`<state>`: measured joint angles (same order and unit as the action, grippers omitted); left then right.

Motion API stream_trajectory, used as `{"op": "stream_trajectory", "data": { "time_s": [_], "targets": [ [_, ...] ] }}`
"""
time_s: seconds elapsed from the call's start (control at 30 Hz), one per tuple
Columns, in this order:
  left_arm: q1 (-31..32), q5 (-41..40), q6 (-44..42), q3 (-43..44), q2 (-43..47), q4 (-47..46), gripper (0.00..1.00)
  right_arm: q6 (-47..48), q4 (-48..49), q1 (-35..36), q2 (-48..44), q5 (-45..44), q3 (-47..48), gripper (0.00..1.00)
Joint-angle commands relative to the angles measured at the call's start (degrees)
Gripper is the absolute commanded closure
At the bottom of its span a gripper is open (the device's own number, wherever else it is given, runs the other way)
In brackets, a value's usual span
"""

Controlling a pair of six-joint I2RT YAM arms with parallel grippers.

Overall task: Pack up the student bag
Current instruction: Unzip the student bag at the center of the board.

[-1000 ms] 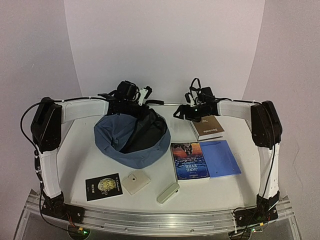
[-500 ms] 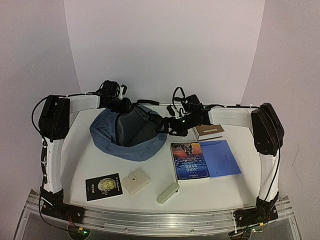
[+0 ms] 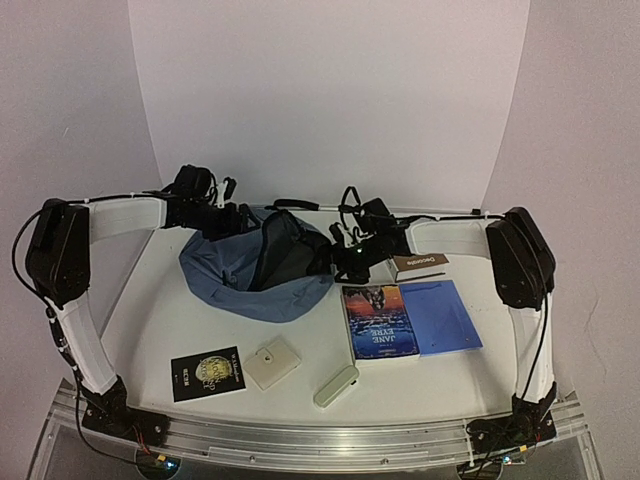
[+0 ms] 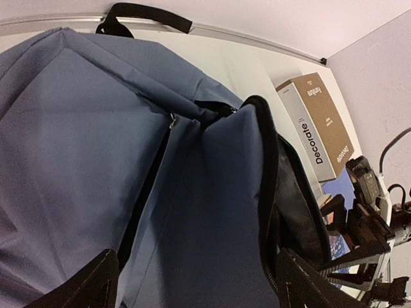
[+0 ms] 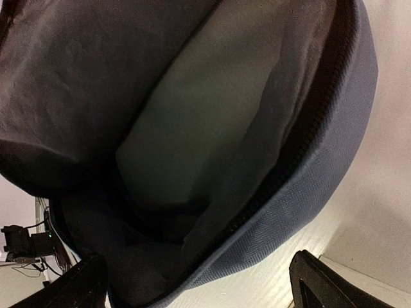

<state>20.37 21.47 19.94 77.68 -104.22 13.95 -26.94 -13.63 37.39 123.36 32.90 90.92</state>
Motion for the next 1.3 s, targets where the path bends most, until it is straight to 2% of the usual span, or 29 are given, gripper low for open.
{"op": "stream_trajectory", "data": {
  "time_s": [0.0,0.2,0.3,0.43,0.57,0.73,0.83,1.0,1.27],
  "targets": [
    [1.4,2.5,0.7,-4.7,3.1,-1.1,0.2,-2.4,0.4,0.1,2.6,-1.2,4.2,0.02],
    [11.0,-2.6,-3.6,-5.9,4.5,-1.1,0.12,-3.6,0.4,0.7,5.7,-1.0,6.3,0.03],
    [13.5,-3.5,-2.8,-8.6,6.2,-4.4,0.12,-3.6,0.4,0.9,6.6,-1.3,7.2,0.05],
    [14.2,-3.5,-3.5,-12.2,8.7,-7.9,0.17,-3.2,0.4,0.9,7.4,-2.2,7.4,0.08],
    [14.9,-4.2,-6.8,-10.7,6.5,-4.6,0.25,-3.5,0.7,0.9,8.3,-1.5,7.1,0.16],
    [15.6,-10.6,-9.1,-9.9,3.9,-2.1,0.33,-3.7,3.4,0.9,8.3,0.5,5.5,0.22],
    [16.8,-11.5,-11.8,-9.4,2.2,-1.0,0.34,-3.9,5.3,0.8,8.5,2.1,4.9,0.25],
    [20.9,-14.2,-16.9,-6.9,-1.6,2.7,0.26,-6.0,8.7,0.8,8.6,4.4,4.2,0.26],
    [22.4,-13.0,-17.6,-9.7,0.0,-1.5,0.14,-9.3,12.7,0.8,9.0,6.2,2.9,0.28]
  ]
}}
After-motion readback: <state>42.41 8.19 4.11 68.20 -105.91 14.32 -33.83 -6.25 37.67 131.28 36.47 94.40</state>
